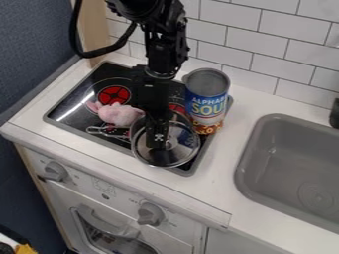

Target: Take the lid on the silver pot and move to the left side of the burner

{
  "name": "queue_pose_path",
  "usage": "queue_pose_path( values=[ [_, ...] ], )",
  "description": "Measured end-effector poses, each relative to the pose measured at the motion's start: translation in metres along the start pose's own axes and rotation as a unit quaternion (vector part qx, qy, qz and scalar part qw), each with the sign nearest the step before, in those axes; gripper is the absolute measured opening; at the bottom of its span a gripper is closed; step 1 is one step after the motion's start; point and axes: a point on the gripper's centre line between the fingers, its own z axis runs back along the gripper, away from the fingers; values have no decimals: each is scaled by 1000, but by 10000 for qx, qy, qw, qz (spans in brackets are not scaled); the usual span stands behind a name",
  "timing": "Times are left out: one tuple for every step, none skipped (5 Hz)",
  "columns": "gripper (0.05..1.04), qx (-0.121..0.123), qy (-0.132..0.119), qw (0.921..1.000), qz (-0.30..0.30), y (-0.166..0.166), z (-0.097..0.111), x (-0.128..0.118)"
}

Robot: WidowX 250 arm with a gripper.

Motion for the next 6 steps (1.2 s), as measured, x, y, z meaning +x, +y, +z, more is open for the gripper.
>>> queue_pose_path(
  values=[
    [301,-42,-17,10000,-54,2,1,-2],
    [266,-90,-7,10000,-29,1,1,-2],
    [265,-111,-10,9999,-37,1,2,-2],
    [265,-117,-20,9999,1,5,4,1],
    [265,-250,291,9993,4,5,27,6],
    [265,-498,529,9973,69,4,55,15]
  ],
)
